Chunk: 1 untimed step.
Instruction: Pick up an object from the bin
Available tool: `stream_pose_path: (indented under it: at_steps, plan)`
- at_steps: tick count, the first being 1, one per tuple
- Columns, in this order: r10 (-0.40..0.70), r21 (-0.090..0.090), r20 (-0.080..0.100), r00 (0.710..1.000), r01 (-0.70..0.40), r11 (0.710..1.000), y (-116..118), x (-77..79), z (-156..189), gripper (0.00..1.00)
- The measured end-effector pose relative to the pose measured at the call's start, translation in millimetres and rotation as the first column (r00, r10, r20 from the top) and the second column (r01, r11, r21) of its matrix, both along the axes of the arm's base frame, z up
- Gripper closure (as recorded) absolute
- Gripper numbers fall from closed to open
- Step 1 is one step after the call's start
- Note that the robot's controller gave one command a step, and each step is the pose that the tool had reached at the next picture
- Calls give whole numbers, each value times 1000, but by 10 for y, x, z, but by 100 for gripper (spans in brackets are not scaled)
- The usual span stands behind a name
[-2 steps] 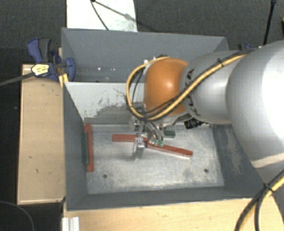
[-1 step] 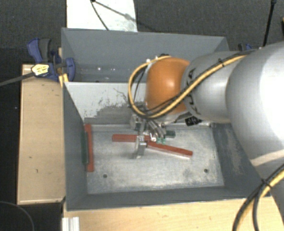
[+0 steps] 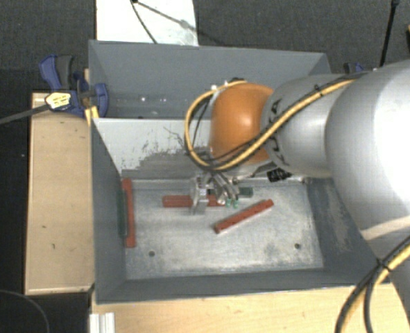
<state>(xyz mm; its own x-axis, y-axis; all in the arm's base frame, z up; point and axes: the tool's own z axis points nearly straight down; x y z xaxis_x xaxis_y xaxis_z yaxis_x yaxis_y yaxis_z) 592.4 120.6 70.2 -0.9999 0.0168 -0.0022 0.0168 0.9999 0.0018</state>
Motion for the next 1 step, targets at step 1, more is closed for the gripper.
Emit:
stream_pose_path:
  at_steps: [1]
  plan:
    - [96,-2,9,995,-96,995,-365,-206,1858,100]
